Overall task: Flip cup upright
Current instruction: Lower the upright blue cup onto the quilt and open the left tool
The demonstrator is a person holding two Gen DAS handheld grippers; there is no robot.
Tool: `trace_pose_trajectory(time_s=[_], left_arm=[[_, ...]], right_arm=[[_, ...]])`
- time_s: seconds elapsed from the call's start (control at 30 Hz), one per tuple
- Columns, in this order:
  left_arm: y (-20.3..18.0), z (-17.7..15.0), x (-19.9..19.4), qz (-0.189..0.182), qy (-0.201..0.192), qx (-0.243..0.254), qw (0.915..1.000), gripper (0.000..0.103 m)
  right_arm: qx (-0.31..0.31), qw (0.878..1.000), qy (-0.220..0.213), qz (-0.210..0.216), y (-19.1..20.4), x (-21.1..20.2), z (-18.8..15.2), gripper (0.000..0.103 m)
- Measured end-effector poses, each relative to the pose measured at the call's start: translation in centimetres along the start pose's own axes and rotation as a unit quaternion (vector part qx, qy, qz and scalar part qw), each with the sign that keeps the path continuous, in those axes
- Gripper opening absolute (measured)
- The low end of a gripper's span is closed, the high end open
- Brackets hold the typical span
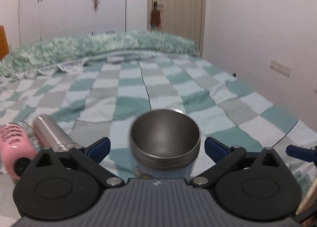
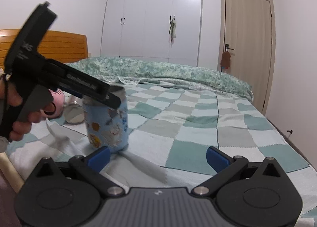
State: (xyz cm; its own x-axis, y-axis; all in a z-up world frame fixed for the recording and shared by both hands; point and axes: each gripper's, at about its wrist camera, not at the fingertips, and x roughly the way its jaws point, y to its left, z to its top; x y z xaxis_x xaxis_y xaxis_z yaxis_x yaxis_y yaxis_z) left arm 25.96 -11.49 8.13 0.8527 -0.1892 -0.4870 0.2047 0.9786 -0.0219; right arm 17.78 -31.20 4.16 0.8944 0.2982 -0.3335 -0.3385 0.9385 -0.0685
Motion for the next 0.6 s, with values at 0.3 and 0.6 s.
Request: trace_pose_trajectory(time_s=[0.3,0.6], left_arm=[[4.3,-3.7,-11.0,0.049,-0.119,-0.011,0.9916,0.103],[7.8,-11.6,-15.7,0.088,-0.118,-0.036,0.9884,0.103]], right_arm=[[0.028,0.999,-0.032,0.02,4.7,-3.0,0.7,0.103],[0.026,0.999,-0.038,0.008,9.2,-5.7,-1.6,0.103]])
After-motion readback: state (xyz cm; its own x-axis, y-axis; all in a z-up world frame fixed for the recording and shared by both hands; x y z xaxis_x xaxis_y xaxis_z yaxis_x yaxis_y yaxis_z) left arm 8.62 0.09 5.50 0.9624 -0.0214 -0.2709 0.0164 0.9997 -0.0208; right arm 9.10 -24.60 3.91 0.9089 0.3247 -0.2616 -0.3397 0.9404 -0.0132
